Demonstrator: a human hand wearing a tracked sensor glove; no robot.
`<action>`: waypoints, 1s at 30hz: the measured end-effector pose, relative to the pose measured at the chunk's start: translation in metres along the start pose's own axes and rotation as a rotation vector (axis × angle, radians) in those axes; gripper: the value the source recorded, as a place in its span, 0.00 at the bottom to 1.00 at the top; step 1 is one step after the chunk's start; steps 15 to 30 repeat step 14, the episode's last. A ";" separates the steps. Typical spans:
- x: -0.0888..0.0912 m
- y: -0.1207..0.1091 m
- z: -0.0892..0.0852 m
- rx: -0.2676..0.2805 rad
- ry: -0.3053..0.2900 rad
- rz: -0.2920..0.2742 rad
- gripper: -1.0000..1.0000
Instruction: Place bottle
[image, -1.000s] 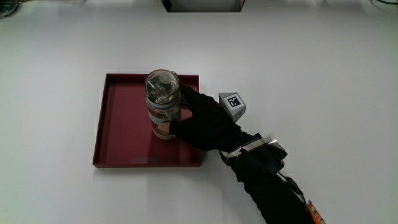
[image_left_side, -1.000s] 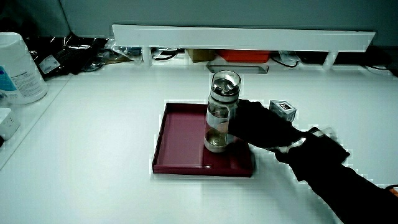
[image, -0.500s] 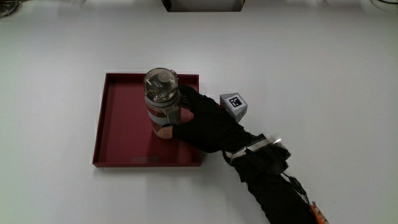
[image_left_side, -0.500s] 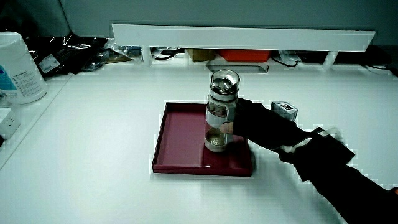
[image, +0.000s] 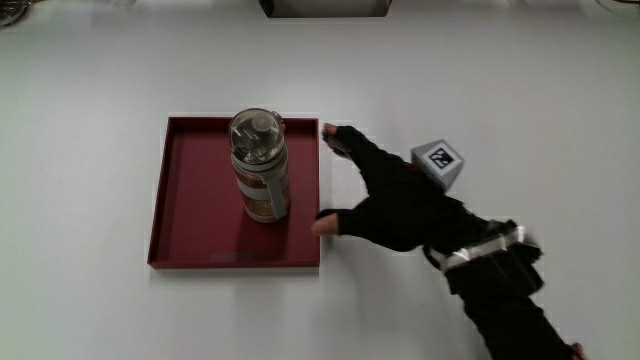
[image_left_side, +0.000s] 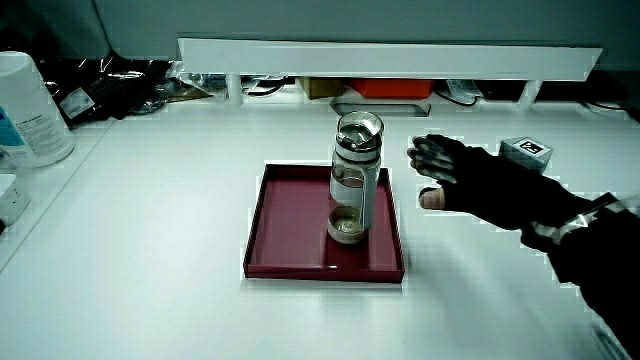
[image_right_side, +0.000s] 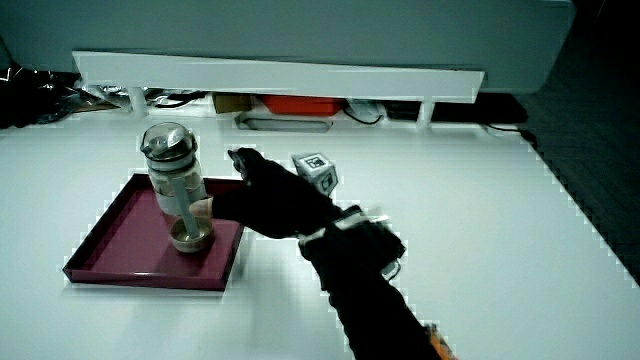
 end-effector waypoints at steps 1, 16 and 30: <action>-0.003 -0.006 0.003 0.004 -0.021 -0.012 0.00; -0.005 -0.063 0.046 0.024 -0.141 0.069 0.00; -0.005 -0.063 0.046 0.024 -0.141 0.069 0.00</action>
